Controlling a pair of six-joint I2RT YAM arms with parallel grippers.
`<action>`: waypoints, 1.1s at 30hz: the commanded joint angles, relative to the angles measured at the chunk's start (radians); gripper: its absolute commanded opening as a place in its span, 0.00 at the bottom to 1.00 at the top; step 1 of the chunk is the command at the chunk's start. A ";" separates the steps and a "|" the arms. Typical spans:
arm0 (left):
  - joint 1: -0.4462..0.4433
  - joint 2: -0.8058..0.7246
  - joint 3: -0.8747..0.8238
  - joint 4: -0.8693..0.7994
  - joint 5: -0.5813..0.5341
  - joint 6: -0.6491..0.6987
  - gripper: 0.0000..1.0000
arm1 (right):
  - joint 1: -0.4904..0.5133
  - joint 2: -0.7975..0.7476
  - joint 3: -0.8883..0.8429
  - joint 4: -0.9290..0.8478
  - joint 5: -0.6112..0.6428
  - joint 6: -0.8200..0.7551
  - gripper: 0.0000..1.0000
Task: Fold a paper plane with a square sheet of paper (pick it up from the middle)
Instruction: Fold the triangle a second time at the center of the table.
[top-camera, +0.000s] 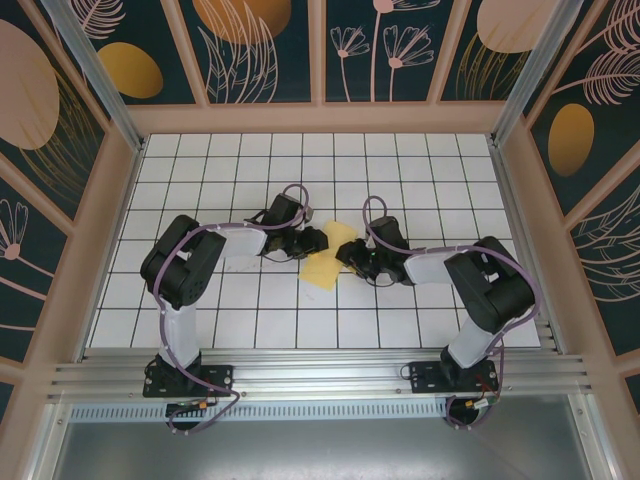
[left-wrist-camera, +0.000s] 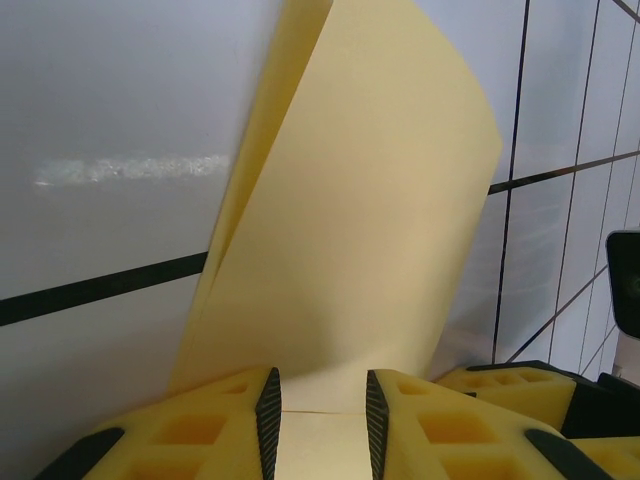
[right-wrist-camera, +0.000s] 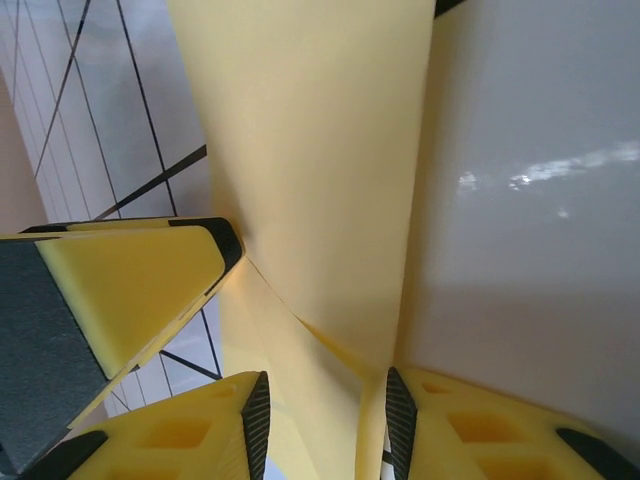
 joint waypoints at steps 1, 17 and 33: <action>0.004 0.014 0.019 -0.023 0.005 0.016 0.32 | 0.002 0.015 0.006 0.080 -0.021 0.003 0.39; 0.004 -0.007 0.004 -0.019 -0.032 0.000 0.29 | 0.007 0.019 -0.048 0.146 0.046 0.094 0.44; 0.004 -0.013 -0.002 -0.020 -0.043 -0.003 0.28 | 0.047 0.057 0.026 0.022 0.114 0.120 0.40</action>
